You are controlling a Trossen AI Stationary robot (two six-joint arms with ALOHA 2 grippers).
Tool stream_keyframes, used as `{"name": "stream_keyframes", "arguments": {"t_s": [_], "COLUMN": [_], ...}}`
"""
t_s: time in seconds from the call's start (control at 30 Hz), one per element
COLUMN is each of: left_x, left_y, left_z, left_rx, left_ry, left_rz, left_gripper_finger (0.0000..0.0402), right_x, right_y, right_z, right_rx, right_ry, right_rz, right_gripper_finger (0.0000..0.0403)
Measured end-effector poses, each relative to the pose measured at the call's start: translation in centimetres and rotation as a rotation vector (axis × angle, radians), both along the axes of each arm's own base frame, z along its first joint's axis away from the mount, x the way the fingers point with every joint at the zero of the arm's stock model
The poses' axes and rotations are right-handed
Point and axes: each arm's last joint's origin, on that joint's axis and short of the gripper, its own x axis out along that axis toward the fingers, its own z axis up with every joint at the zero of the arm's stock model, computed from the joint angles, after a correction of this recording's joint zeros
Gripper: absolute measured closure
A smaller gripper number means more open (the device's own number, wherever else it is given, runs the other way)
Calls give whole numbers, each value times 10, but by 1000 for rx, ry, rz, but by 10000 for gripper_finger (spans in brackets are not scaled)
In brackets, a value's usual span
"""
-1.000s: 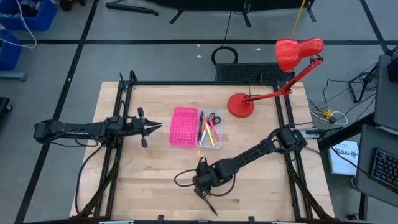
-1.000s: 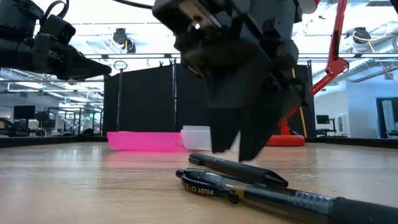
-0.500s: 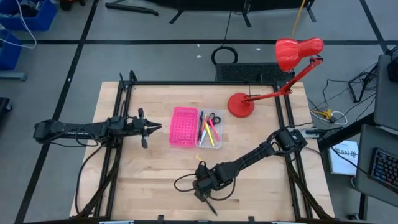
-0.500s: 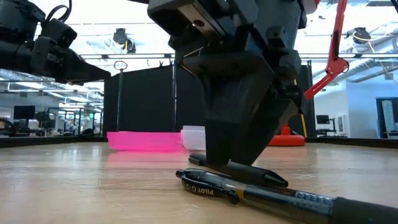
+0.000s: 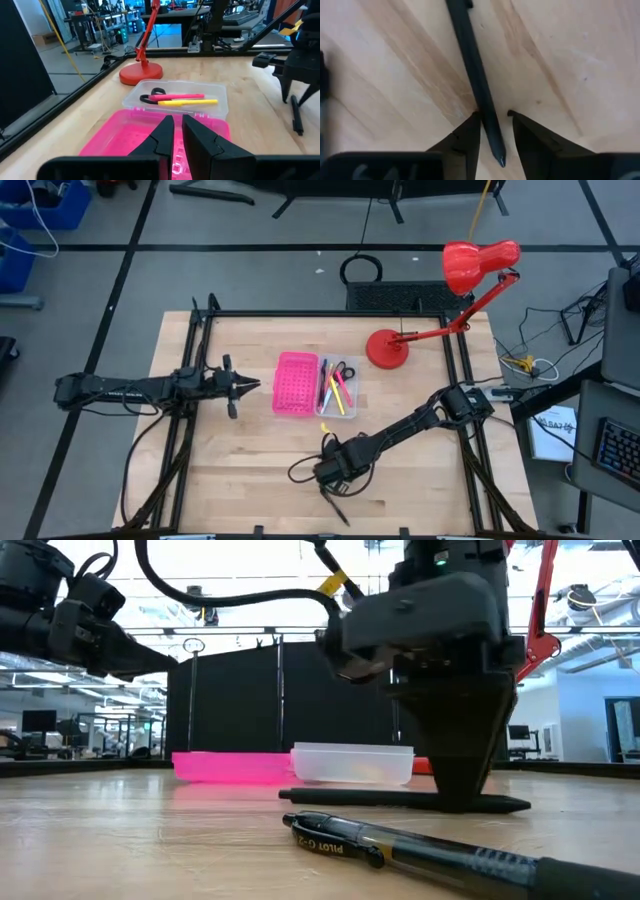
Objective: Pick & place school supplies into a supply box
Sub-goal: Put the top black ballpen into the pink supply box
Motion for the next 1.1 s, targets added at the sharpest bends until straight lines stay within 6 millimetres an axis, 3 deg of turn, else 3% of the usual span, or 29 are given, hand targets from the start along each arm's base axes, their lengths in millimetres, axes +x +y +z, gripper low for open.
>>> {"name": "stream_keyframes", "arguments": {"t_s": [0.3, 0.43, 0.57, 0.7, 0.9, 1.1], "left_x": [0, 0, 0, 0, -1, -1], "left_y": [0, -1, -1, -1, -1, -1], "left_z": [-2, -2, -2, -3, -5, -5], "left_rx": [-10, -13, -18, -22, -20, -34], "left_ry": [16, 15, 15, 24, 50, 51], "left_rz": [-6, -15, -21, -20, -21, -20], "left_gripper_finger": [355, 355, 355, 355, 355, 355], "right_x": [3, 5, 6, 6, 7, 12], "right_y": [2, 4, 2, 3, 7, 8], "right_z": [0, 0, -2, 2, 27, 74], "right_rx": [-14, 17, 46, 50, 68, 122], "right_ry": [-28, -47, -61, -80, -204, -435], "right_rz": [348, 314, 260, 255, 235, 212], "right_gripper_finger": [301, 316, 378, 383, 384, 384]}}
